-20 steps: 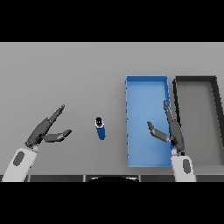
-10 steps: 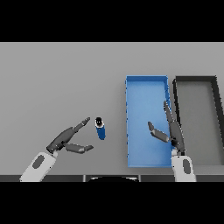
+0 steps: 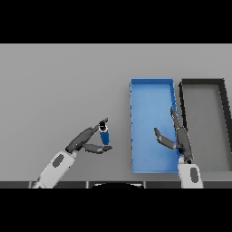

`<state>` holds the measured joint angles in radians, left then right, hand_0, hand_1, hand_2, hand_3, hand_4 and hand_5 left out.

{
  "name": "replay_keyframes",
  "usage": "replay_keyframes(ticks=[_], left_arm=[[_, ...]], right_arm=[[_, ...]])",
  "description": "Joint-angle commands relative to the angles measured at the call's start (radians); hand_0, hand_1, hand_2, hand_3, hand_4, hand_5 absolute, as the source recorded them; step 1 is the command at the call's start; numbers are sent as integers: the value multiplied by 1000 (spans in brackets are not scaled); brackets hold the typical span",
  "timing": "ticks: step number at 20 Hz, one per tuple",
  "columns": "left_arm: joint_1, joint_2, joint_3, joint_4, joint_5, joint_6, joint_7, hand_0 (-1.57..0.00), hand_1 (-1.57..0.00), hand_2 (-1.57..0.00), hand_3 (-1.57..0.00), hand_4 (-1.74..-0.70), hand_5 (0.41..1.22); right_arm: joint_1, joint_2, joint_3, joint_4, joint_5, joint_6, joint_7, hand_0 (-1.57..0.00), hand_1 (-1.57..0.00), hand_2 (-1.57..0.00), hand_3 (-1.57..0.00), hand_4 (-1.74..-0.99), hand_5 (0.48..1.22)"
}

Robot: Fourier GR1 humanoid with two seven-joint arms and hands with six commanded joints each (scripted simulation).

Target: Pick up the blue pipe and place it into the blue bin.

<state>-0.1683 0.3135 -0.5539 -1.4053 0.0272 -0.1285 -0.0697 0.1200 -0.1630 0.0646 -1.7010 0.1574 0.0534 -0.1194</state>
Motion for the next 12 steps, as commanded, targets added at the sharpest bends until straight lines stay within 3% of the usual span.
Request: replay_keyframes(ticks=[1, 5, 8, 10, 11, 12], left_arm=[[-17, -11, -6, 15, -19, 11, 10, 1, 1, 1, 1, -1076, 435], [-38, -75, -16, 74, -18, 15, -7, 1, 1, 1, 1, -1078, 428], [-50, -108, -6, 93, 5, 10, -41, 1, 0, -54, -40, -1140, 502], [-46, -132, 9, 96, 47, -2, -50, -10, -156, -308, -276, -1243, 613], [-40, -142, 18, 96, 72, -12, -59, -125, -319, -485, -535, -1281, 735], [-37, -148, 24, 109, 75, -7, -74, -359, -547, -689, -742, -1369, 832]], right_arm=[[-1, -5, -7, -3, -7, 2, 0, 1, 1, 1, 1, -1220, 639], [-7, -20, -17, -1, -9, 3, 14, 1, 1, 1, 1, -1207, 646], [4, -16, -12, -10, 0, -3, 6, 1, 1, 1, 1, -1210, 653], [5, -14, -14, -5, -7, 1, -1, 1, 1, 1, 1, -1217, 655], [-1, -13, -16, 0, -5, -4, 1, 1, 1, 1, 1, -1220, 656], [0, -7, -7, 3, -1, -1, 7, 1, 1, 1, 1, -1220, 656]])
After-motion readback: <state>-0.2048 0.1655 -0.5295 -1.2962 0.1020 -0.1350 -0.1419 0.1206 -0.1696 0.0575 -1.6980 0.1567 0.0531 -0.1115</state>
